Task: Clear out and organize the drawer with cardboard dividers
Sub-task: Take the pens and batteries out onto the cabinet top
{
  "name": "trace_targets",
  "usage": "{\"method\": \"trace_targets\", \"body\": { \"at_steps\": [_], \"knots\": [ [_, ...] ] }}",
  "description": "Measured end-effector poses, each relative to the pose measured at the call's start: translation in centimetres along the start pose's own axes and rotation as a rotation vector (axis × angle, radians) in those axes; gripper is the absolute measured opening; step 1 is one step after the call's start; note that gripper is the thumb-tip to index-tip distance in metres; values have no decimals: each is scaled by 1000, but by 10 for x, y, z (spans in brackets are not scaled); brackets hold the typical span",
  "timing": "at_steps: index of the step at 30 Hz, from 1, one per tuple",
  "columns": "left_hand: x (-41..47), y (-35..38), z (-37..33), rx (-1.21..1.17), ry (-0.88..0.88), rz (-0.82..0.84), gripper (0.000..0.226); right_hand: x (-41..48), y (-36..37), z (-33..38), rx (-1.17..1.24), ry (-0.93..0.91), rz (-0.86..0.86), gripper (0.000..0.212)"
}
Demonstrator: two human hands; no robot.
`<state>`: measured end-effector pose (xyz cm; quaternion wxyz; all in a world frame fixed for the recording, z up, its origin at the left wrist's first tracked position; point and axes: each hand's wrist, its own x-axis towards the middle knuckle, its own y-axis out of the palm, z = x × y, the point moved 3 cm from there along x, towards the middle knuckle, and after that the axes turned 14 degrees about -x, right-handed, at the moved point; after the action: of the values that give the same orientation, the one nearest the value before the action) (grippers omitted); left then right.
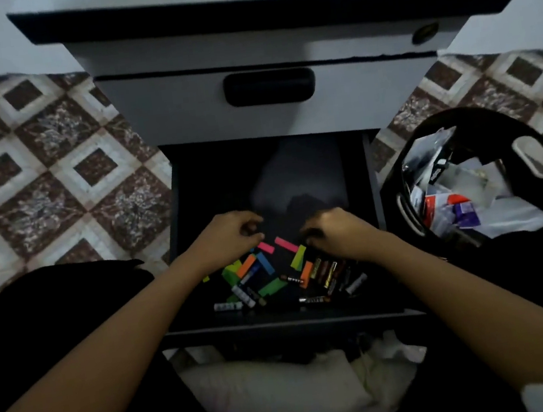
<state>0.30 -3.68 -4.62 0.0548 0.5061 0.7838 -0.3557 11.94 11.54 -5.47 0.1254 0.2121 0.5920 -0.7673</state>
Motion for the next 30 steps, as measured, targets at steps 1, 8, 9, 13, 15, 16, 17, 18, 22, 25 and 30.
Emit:
{"method": "trace_targets", "body": {
  "at_steps": [1,8,9,13,15,16,17,18,22,25,30],
  "knots": [
    [3,4,3,6,-14,23,41,2,3,-3,-4,14,11,26],
    [15,21,11,60,-6,79,41,15,26,1,-45,-27,137,24],
    [16,23,13,76,0,87,40,15,31,4,-74,-43,163,24],
    [15,30,23,133,9,155,36,15,45,8,-299,-107,198,22],
    [15,32,29,130,-3,177,37,14,49,7,-393,-152,162,22],
    [14,31,32,132,-9,175,37,13,51,7,-434,-172,146,22],
    [14,30,34,136,-9,169,36,12,52,6,-471,-187,136,24],
    [13,29,36,141,-6,162,36,12,54,5,-501,-196,131,25],
    [10,25,39,149,10,148,31,10,56,2,-545,-186,122,31],
    [9,22,43,147,1,144,30,9,57,0,-544,-167,121,32],
    [8,19,46,162,1,172,22,10,59,-1,-537,-172,124,33]
  ]
}}
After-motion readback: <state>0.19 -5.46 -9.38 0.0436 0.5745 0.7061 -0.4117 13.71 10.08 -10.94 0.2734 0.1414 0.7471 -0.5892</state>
